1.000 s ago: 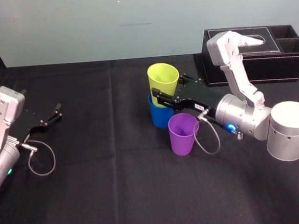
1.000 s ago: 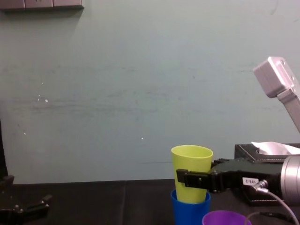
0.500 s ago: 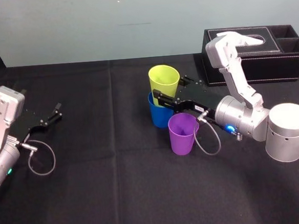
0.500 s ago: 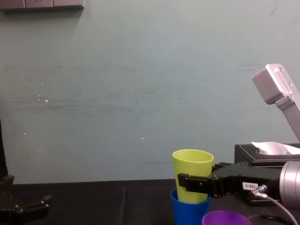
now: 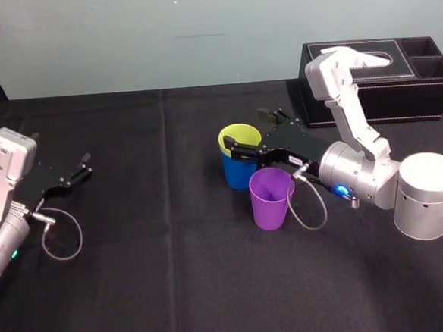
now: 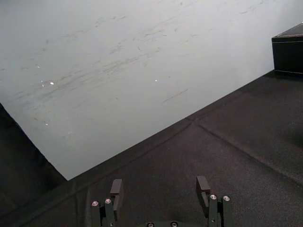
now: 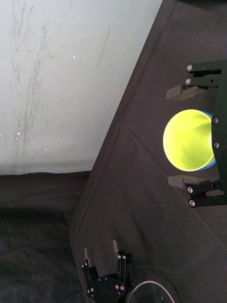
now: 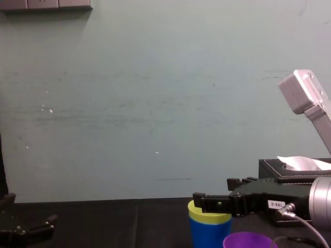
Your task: Stack the three plastic cups sequentially using one hand.
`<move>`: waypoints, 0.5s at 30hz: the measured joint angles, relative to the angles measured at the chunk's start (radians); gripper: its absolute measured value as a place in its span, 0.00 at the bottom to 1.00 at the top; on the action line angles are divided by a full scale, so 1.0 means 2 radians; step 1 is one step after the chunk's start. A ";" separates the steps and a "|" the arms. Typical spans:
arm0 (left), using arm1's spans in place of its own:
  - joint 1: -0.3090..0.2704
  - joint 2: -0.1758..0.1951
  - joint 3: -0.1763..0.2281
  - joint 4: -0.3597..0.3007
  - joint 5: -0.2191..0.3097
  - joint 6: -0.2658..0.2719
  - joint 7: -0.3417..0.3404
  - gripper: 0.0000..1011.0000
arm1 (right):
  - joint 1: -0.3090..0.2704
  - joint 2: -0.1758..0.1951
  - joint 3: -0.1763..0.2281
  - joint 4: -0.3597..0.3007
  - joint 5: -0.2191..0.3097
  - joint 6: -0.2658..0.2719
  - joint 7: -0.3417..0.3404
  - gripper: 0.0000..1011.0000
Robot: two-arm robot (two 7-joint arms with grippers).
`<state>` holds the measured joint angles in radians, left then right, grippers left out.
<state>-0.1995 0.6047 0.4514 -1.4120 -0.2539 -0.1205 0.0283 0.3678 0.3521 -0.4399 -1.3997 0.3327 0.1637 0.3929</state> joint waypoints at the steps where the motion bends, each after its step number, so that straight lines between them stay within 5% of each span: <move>1: 0.000 0.000 0.000 0.000 0.000 0.000 0.000 1.00 | 0.000 0.000 0.000 0.000 0.000 0.000 0.000 0.99; 15: 0.000 0.000 0.000 0.000 0.000 0.000 0.000 1.00 | -0.016 0.010 0.017 -0.028 0.005 -0.007 -0.001 0.99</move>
<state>-0.1995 0.6047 0.4514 -1.4120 -0.2539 -0.1205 0.0283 0.3366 0.3728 -0.4063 -1.4550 0.3428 0.1503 0.3900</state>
